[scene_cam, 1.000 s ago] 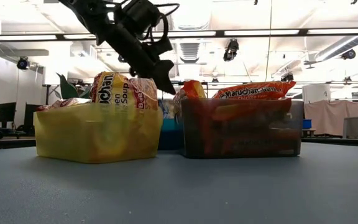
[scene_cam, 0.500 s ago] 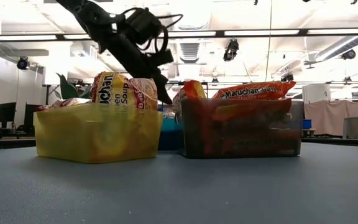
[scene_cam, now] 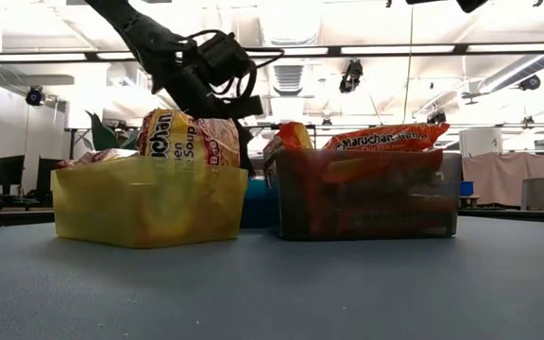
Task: Sort Maruchan noodles
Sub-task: Stack the blue noodle pack on top of the blue noodle pack in the blue bin, then put the blue noodle pack into the blue bin
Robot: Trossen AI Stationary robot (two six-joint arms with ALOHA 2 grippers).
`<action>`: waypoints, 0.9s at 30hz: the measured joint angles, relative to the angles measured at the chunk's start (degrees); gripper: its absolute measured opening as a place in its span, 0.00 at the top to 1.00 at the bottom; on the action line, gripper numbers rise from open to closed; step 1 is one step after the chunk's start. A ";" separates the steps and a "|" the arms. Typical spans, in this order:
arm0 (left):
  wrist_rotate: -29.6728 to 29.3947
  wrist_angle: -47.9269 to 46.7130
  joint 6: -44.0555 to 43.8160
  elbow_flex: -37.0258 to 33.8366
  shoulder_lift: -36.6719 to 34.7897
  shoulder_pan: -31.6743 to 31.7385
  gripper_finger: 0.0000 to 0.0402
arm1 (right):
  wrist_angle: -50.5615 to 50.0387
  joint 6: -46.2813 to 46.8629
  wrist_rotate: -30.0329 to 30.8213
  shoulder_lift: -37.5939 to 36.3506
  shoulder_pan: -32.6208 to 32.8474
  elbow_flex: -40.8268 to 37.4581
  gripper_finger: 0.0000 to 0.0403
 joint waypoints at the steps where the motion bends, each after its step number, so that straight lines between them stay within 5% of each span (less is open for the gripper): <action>1: 0.44 -0.40 -0.03 0.00 0.00 -0.04 0.99 | 0.00 0.00 0.49 0.00 0.00 0.00 0.69; 13: 1.16 -1.04 -1.31 0.00 0.50 -0.32 1.00 | 0.83 -0.04 0.86 0.00 0.00 0.02 0.69; 20: 1.44 -2.52 -3.96 0.33 -7.96 -3.16 1.00 | 0.78 3.98 0.31 -0.02 0.00 0.84 0.69; 27: 1.20 -0.22 -12.16 -0.58 -18.14 -15.97 1.00 | 0.83 19.70 -11.46 -0.08 -0.02 2.05 0.70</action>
